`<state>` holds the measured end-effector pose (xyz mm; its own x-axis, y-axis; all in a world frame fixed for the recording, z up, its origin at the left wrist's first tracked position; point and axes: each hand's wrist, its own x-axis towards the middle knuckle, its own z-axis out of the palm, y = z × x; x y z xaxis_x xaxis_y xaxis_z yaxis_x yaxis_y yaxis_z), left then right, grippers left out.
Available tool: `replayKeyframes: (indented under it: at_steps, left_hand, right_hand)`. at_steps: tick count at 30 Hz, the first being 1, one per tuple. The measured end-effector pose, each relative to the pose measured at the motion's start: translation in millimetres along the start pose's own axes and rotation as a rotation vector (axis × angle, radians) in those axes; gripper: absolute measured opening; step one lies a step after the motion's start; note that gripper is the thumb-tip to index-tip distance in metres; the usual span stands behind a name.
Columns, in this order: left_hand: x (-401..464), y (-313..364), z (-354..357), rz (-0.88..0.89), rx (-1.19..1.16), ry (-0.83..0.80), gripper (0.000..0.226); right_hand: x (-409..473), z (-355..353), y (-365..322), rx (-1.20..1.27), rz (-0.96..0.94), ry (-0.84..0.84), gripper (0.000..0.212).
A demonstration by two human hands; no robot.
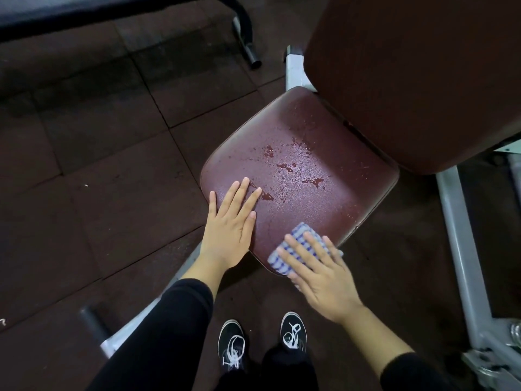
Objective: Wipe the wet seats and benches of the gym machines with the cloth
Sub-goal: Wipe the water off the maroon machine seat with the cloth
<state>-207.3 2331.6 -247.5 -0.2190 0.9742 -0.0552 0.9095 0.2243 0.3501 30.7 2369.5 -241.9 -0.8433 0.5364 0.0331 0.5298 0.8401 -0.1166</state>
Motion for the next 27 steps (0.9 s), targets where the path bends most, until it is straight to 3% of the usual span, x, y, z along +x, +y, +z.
replayKeyframes:
  at_steps: [4,8,12,16,21,27]
  left_hand:
    - [-0.3,0.3,-1.1,-0.012,0.018,-0.017,0.057]
    - [0.5,-0.6,1.1,-0.009,0.015,0.001,0.053]
    - [0.3,-2.9,3.6,0.017,0.013,0.012,0.051]
    - [0.2,0.7,2.3,0.006,-0.002,0.046,0.050]
    - [4.8,22.7,0.5,-0.072,0.072,0.101,0.052]
    - [37.0,65.9,11.3,0.057,0.055,0.050,0.055]
  right_hand:
    - [3.3,-10.8,32.4,0.020,0.148,-0.011,0.045]
    - [57.8,-13.7,7.9,0.026,0.256,-0.005,0.048]
    - [51.3,-2.6,-27.3,0.020,0.073,-0.029,0.050]
    - [4.6,-1.1,2.4,0.007,-0.059,-0.029,0.047]
    - [-0.4,-8.8,58.6,0.064,0.279,-0.053,0.048]
    - [44.2,-11.2,51.5,0.076,0.525,-0.034,0.057]
